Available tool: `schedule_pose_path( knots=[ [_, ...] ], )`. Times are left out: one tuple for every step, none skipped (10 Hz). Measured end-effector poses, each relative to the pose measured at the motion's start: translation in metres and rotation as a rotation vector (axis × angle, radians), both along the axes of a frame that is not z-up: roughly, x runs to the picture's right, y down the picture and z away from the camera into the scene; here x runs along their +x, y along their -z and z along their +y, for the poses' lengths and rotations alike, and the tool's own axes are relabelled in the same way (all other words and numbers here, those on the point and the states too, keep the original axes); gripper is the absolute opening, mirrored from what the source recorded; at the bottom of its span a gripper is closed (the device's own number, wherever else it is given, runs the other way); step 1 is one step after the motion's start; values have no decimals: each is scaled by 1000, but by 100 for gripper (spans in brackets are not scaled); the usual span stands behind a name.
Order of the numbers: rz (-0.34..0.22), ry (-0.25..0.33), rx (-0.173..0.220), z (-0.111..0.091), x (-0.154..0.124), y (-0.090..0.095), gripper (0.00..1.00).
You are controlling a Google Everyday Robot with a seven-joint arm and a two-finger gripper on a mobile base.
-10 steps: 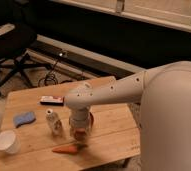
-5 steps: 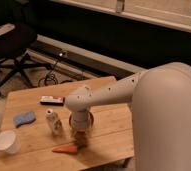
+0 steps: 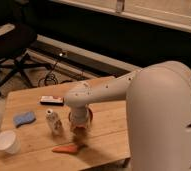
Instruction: Push the ceramic bowl across the table
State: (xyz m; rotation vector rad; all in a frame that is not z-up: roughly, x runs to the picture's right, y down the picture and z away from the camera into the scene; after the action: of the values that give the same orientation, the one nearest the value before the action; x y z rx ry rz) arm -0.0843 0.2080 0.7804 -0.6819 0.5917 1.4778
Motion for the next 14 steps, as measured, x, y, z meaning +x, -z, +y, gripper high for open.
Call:
schedule_pose_path(
  knots=[
    [-1,0,5,-2,-1,-3,65],
    [-5,2,15,-5,-3,-8,65],
    [-13,2,29,-10,-7,-12,65],
    [-21,-2,41,-15,-9,-15,65],
    [-27,-6,62,-24,-11,-18,65],
    [-35,-8,83,-33,-13,-21,65],
    [-40,-7,97,-40,-14,-23,65],
    [-47,-2,113,-47,-18,-26,65],
    [-53,6,116,-49,-22,-29,65],
    [-61,15,119,-51,-28,-33,65],
    [-66,23,121,-53,-32,-36,65],
    [-75,31,128,-57,-41,-41,65],
    [-81,36,137,-61,-47,-44,65],
    [-89,41,149,-67,-55,-46,65]
  ],
)
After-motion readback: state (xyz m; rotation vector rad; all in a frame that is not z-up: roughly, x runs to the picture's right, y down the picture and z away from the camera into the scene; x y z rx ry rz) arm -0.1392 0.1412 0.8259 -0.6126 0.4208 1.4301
